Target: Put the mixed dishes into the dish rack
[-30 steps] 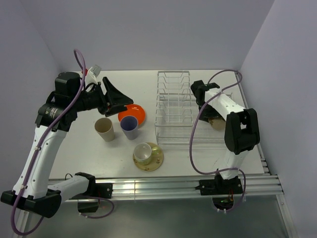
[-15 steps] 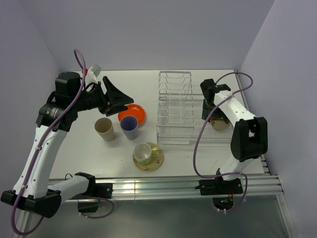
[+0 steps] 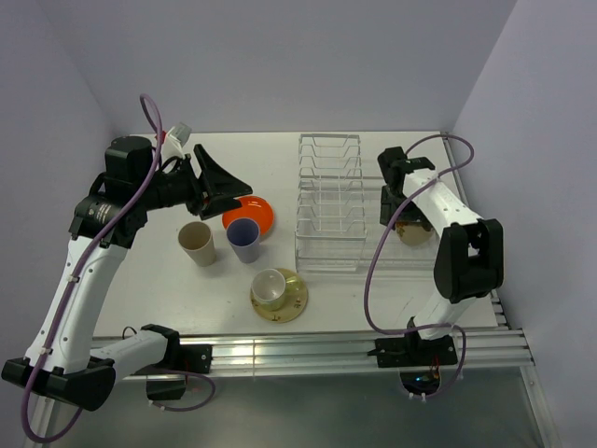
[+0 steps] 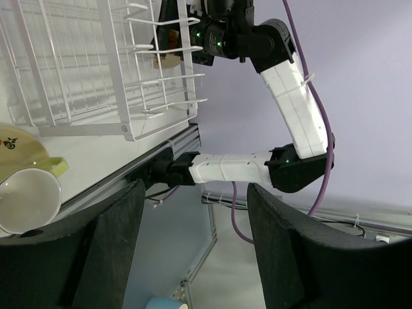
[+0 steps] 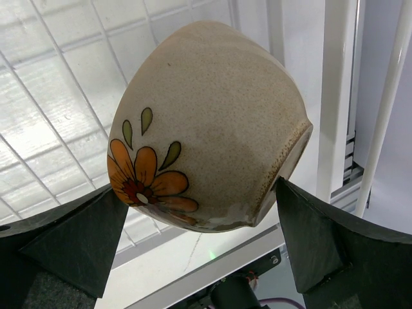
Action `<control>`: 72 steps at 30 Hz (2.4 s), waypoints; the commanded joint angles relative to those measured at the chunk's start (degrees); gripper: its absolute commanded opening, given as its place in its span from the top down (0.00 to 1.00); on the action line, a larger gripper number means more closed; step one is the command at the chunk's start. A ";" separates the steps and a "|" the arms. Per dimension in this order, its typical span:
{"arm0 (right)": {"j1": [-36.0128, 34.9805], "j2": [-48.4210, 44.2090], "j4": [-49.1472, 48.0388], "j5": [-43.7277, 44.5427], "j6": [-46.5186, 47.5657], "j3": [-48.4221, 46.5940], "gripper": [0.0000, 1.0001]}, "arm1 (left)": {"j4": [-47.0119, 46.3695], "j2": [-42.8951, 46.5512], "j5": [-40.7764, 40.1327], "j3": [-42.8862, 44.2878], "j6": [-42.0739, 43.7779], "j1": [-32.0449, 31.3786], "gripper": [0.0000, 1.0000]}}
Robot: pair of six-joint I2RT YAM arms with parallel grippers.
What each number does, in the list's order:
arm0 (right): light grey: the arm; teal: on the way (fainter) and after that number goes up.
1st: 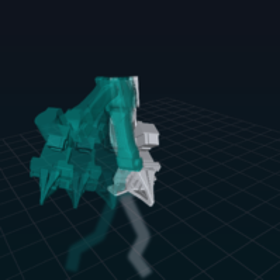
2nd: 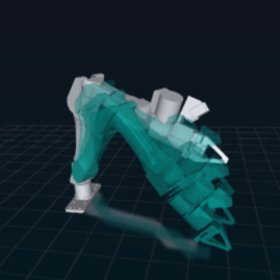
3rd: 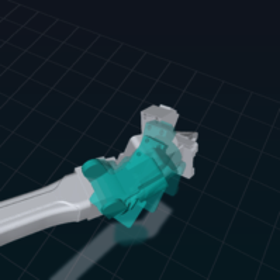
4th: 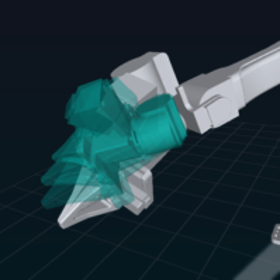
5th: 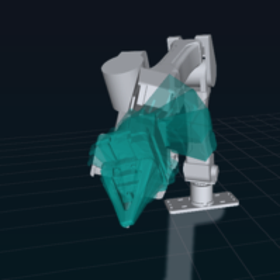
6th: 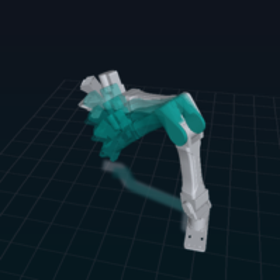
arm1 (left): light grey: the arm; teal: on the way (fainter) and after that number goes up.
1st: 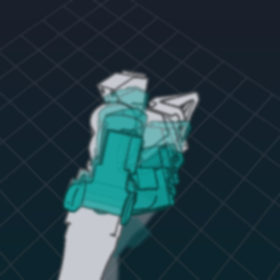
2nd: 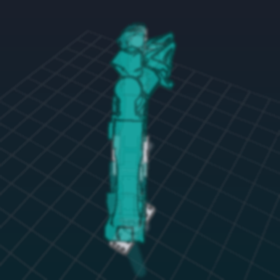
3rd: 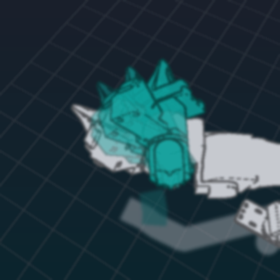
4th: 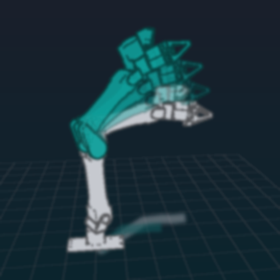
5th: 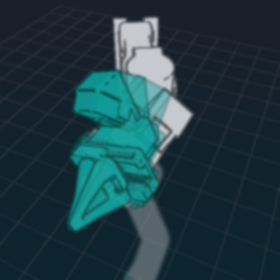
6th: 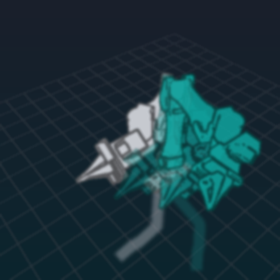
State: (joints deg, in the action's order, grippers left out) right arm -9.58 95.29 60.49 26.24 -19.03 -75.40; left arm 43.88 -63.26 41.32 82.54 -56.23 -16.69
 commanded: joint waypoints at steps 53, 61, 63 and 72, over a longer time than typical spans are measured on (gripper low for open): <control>5.80 -4.31 2.62 1.44 -5.49 -6.09 1.00 | -1.61 1.30 -0.71 -0.55 -1.00 -0.10 0.31; 5.81 -1.95 0.86 2.59 -5.49 -5.55 1.00 | 1.47 1.39 -2.12 0.51 0.41 -0.10 0.32; 5.80 -0.90 0.07 3.11 -5.58 -5.38 1.00 | 2.44 1.39 -2.73 1.30 1.03 -0.10 0.32; 7.47 3.15 -2.22 1.80 -5.23 -5.46 1.00 | 10.43 1.13 -6.86 5.61 4.63 -0.01 0.32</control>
State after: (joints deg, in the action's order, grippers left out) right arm -3.42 97.38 60.23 27.33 -24.16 -80.88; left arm 51.46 -62.72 36.69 85.47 -54.30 -16.69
